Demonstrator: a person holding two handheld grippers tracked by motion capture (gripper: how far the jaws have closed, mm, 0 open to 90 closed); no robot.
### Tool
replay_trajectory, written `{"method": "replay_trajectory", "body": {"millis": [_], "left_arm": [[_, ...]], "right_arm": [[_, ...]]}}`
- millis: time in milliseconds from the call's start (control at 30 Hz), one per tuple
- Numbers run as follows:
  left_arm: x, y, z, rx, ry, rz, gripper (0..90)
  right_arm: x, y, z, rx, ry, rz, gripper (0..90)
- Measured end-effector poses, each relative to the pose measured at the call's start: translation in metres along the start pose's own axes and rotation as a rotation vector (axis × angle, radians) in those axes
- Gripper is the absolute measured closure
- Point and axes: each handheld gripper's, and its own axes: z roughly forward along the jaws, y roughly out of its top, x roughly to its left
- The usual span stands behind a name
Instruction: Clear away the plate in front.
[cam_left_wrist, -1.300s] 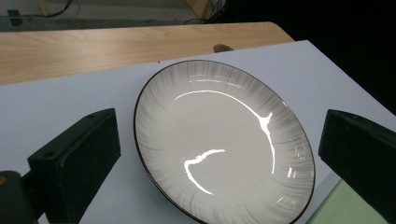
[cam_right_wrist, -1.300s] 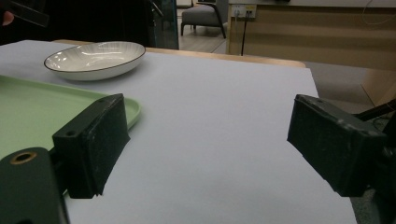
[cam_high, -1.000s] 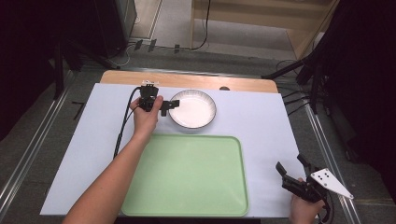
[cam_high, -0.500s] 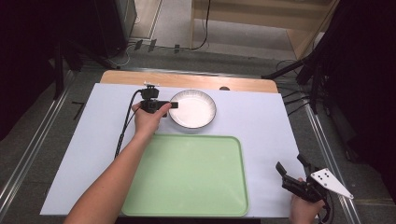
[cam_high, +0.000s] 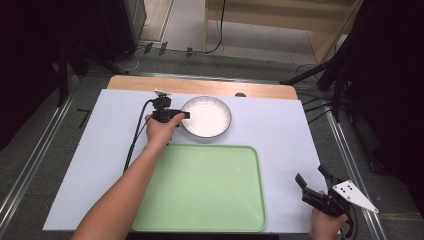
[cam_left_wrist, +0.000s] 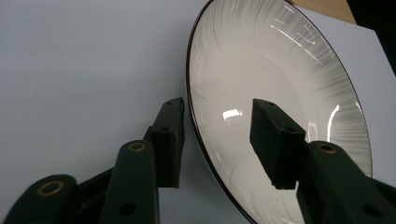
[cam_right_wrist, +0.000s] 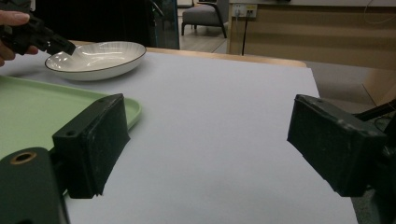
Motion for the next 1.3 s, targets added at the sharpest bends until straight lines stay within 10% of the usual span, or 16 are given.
{"method": "replay_trajectory", "body": {"millis": [433, 900, 1300], "left_arm": [[0.014, 0.001, 0.009, 0.089, -0.099, -0.203, 68.0], [0.024, -0.002, 0.014, 0.065, -0.149, -0.385, 83.6], [0.023, 0.004, 0.0, 0.024, -0.181, -0.377, 83.7]], "right_arm": [[0.0, 0.0, 0.001, 0.003, -0.001, -0.007, 12.7], [0.0, 0.0, 0.001, 0.005, 0.001, 0.001, 12.7], [-0.002, 0.0, 0.001, 0.0, 0.006, 0.015, 12.7]]}}
